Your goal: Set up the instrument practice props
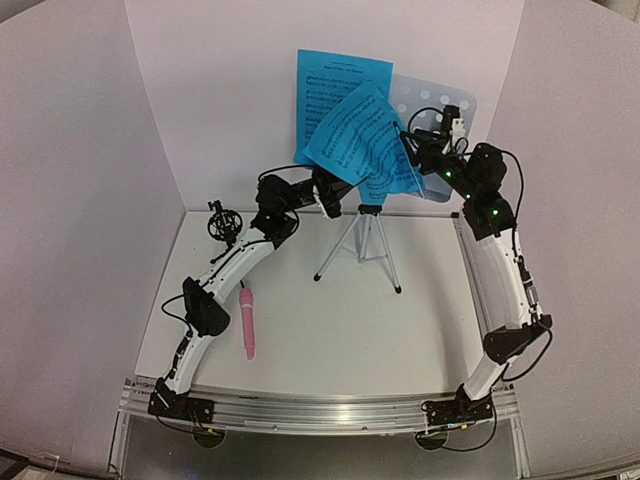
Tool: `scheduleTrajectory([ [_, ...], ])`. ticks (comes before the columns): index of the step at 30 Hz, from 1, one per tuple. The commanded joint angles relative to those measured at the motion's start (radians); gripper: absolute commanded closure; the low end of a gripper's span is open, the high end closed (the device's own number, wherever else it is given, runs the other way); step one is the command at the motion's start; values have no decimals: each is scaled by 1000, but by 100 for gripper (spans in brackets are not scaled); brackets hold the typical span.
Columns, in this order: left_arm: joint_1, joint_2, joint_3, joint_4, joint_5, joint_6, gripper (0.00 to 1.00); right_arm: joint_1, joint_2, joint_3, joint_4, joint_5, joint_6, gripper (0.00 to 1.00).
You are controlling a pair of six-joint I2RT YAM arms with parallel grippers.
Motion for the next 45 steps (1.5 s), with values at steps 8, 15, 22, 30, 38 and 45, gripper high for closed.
scheduleTrajectory([
  [8,-1,-42,-9,16,20,2,100,4,-58,-20,-22,12,3,69],
  [15,-1,-41,-4,17,23,10,100,4,-59,-38,-28,6,4,73],
  [22,-1,-44,-7,19,25,4,100,3,-72,-75,-35,27,-15,77],
  [30,-1,-44,-19,33,27,-3,100,4,-81,-78,-35,48,-24,90],
  [38,-1,-49,-26,37,31,-5,100,4,-80,-79,-35,50,-26,95],
  [45,-1,-51,-28,41,30,-3,100,3,-78,-88,-39,37,-29,89],
])
